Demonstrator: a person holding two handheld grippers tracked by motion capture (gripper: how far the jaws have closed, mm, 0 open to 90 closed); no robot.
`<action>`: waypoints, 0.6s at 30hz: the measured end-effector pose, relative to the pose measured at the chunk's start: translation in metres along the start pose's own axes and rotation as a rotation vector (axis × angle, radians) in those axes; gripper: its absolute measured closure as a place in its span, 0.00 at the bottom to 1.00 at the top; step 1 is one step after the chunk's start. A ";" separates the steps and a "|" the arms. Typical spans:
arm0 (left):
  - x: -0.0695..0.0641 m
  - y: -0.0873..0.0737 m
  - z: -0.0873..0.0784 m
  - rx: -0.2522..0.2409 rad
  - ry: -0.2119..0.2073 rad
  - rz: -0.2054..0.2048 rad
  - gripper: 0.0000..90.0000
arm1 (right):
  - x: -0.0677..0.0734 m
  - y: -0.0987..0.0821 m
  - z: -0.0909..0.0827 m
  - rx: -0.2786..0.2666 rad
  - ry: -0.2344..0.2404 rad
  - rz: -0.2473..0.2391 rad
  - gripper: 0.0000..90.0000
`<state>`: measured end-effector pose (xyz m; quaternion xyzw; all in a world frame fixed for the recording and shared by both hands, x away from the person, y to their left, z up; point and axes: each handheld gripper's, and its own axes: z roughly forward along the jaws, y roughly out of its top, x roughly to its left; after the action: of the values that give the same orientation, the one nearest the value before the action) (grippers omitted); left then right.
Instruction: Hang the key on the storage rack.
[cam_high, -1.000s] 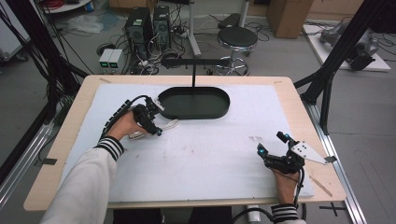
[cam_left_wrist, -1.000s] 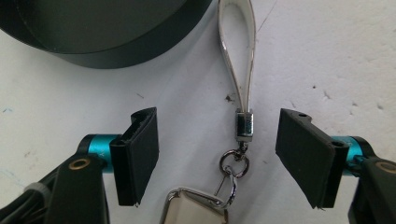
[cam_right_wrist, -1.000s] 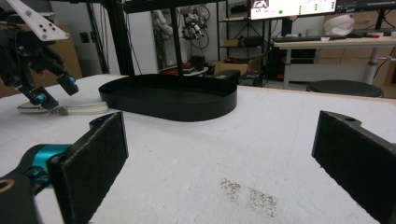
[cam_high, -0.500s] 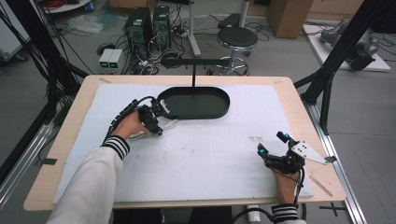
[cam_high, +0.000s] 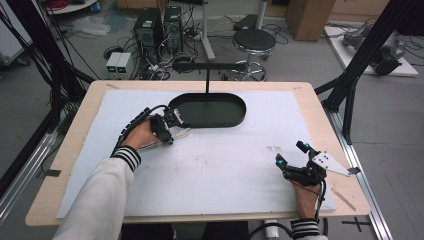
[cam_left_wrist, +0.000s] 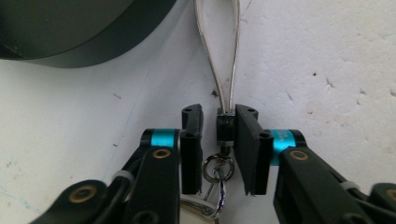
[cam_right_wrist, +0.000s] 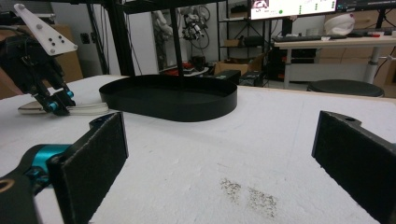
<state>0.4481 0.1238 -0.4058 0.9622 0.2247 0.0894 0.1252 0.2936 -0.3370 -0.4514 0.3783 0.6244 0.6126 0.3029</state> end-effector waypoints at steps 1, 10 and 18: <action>0.000 0.000 0.000 0.001 -0.003 -0.002 0.85 | 0.000 0.000 0.000 0.002 0.000 0.001 0.03; -0.003 0.002 0.000 0.020 0.009 -0.016 0.90 | 0.000 0.000 0.000 -0.001 0.001 0.007 0.03; 0.001 -0.002 -0.010 -0.009 0.010 -0.043 0.90 | 0.000 0.000 0.000 -0.002 0.002 0.006 0.03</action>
<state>0.4459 0.1280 -0.3970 0.9561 0.2455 0.0925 0.1303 0.2934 -0.3374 -0.4515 0.3794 0.6231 0.6143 0.3007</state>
